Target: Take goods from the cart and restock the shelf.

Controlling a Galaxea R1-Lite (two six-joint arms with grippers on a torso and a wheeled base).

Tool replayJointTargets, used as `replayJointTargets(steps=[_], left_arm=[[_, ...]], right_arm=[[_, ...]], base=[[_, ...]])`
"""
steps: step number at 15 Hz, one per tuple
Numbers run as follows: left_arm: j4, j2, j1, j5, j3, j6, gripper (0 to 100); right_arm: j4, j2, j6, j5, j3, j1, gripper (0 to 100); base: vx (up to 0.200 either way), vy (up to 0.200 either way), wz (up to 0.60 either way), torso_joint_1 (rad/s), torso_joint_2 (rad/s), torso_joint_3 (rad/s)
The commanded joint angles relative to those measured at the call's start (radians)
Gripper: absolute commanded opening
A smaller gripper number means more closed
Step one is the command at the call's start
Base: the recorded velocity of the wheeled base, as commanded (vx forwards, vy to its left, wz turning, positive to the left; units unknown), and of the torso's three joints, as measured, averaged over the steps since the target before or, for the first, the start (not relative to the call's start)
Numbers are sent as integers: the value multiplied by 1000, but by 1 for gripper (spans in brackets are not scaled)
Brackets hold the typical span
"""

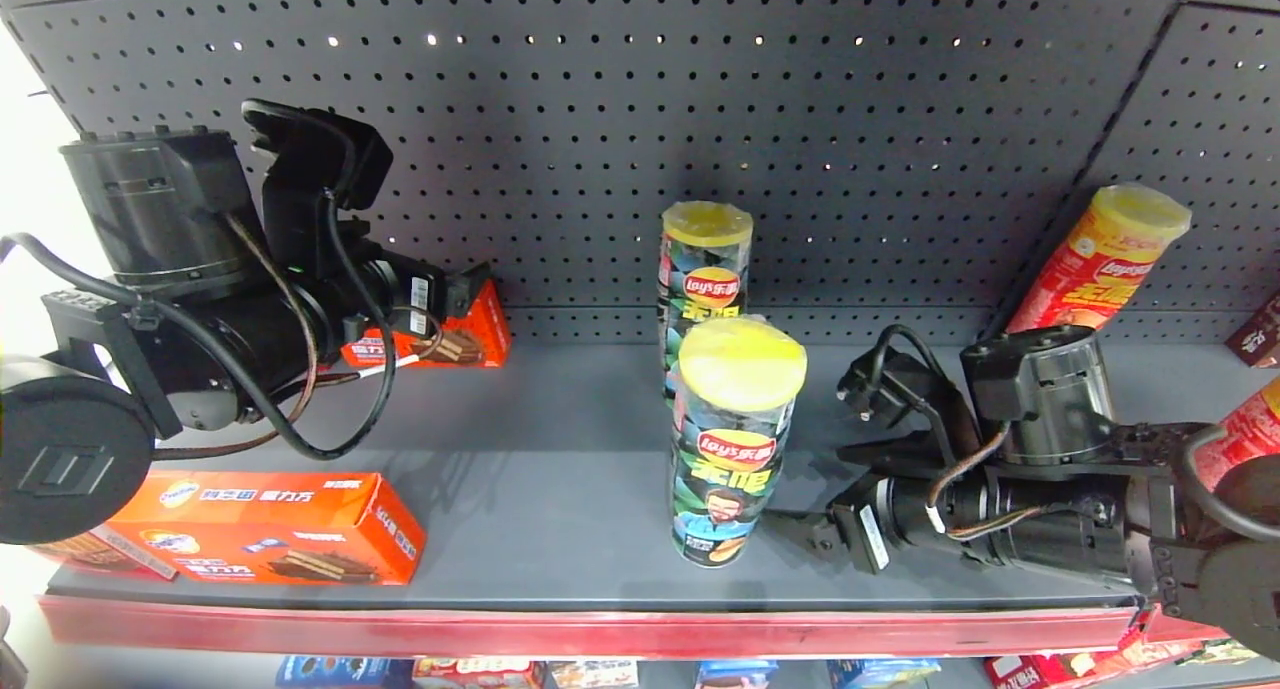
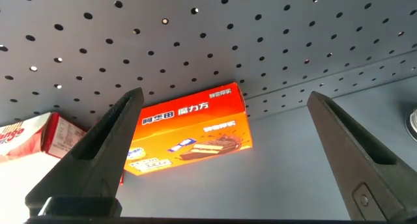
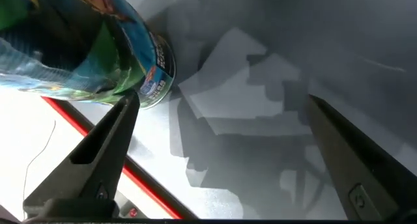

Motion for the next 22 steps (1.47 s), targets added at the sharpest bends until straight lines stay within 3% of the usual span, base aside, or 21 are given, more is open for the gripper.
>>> replayJointTargets(steps=[1,22], left_arm=[[0,0,1,0,4,0,100],[-2,-3,1,0,4,0,100]], right_arm=[[-1,3,0,1,1,-7,100],[-24,31,-2,2,-28,-10,100]], base=[[0,0,0,0,0,0],[0,0,0,0,0,0]])
